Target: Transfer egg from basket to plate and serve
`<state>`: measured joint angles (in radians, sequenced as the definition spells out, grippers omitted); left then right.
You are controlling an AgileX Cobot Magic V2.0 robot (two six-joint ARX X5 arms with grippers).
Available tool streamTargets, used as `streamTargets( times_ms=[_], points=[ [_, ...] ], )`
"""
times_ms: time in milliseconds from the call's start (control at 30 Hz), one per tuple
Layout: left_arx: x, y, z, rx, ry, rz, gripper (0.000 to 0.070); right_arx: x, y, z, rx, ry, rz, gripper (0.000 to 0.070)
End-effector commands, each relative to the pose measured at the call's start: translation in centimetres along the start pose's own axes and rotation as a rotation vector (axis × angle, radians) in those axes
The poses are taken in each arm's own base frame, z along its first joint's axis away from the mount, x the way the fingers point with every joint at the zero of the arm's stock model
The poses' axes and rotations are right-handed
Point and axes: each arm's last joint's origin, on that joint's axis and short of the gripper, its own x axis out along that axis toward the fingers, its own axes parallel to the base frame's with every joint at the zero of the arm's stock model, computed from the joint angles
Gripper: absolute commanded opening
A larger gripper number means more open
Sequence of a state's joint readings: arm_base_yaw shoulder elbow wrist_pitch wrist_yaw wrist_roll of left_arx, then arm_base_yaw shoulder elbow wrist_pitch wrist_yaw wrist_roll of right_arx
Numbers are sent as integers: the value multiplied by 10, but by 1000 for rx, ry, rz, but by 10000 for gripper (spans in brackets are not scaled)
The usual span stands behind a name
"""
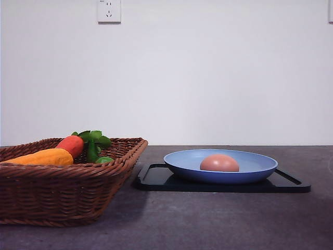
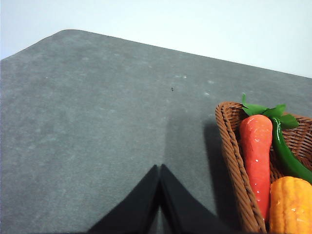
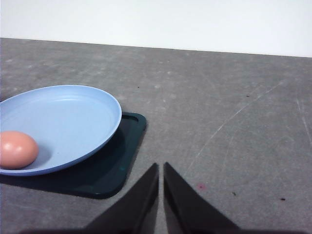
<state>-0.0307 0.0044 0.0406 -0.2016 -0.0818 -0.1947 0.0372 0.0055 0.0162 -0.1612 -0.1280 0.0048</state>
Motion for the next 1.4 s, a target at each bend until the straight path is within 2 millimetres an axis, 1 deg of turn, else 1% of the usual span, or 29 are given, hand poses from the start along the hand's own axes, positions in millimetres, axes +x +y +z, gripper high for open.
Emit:
streamTargets(
  times_ms=[0,1367],
  points=[
    [2,1,-7,1,27,6,0,1,0,-2,10,1,-1,0],
    [2,1,-7,1,27,6,0,1,0,-2,10,1,-1,0]
  ],
)
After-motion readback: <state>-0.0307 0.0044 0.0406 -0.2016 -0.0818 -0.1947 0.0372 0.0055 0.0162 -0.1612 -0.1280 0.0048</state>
